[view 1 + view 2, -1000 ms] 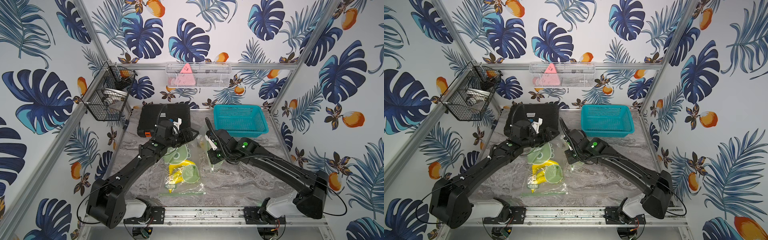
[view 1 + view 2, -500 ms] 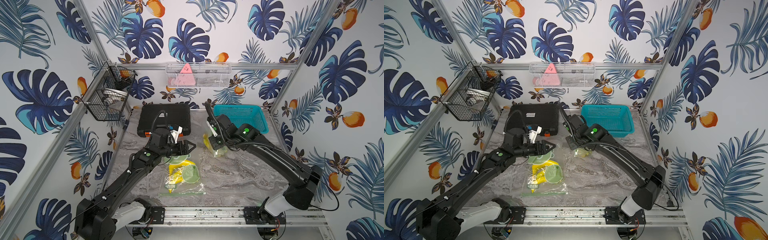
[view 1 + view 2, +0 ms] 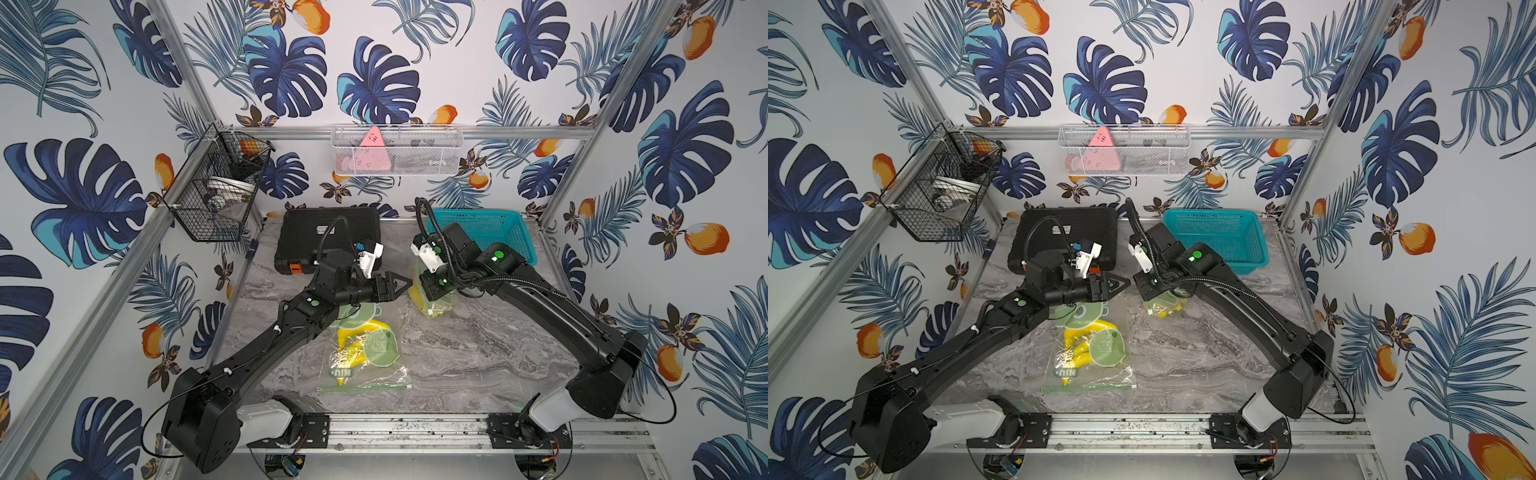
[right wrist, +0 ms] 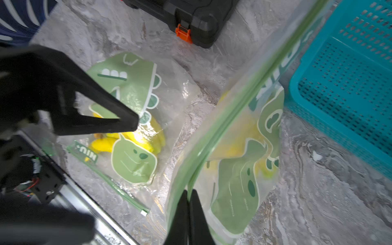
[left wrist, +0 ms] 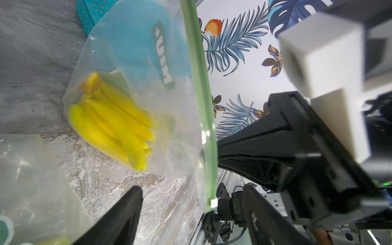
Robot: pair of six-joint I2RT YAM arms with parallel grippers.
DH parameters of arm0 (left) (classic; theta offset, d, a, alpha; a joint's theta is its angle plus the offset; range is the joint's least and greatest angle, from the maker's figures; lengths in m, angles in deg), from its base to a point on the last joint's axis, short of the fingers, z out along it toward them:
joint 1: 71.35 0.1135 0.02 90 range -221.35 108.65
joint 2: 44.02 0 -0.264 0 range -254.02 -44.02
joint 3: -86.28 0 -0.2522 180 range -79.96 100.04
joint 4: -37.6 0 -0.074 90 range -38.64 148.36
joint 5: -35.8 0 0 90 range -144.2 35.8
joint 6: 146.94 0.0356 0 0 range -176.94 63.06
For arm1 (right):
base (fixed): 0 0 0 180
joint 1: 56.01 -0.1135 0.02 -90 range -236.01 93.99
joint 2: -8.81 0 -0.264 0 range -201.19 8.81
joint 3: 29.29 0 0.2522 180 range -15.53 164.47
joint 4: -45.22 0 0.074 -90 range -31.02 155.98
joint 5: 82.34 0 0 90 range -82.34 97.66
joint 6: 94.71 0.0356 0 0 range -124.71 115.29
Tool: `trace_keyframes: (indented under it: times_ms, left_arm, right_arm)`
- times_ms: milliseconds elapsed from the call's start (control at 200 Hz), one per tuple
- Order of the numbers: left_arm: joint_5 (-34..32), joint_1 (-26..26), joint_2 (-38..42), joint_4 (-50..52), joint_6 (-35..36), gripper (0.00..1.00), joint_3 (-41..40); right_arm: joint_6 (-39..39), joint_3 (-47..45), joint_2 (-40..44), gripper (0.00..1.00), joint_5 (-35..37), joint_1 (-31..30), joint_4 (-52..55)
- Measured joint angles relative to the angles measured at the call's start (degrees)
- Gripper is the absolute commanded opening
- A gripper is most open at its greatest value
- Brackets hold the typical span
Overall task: Open the zip-top bag and take out the banana
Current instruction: Open the zipper of the food storage bag at the center of the board.
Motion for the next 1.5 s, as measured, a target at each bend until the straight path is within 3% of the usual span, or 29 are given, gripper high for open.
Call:
trace_keyframes:
  times_ms: [230,445,756,1496]
  left_arm:
    - [0.31,-0.09,-1.75,-4.66,-3.13,0.74,-0.39]
    - [-1.01,-0.15,-0.09,-4.52,-2.62,0.66,0.35]
    - [-3.65,-1.33,-0.59,2.73,0.81,0.61,3.04]
    - [-7.08,-1.53,-4.61,9.62,3.45,0.33,5.51]
  right_arm:
    - [2.21,0.20,-1.22,0.00,-4.96,0.44,-2.82]
    - [2.75,0.98,-3.39,0.00,-4.90,0.13,-2.93]
    - [3.85,2.89,-5.95,0.00,-4.31,-1.40,-2.82]
    - [4.22,3.06,-5.95,0.00,-3.02,-1.46,-2.08]
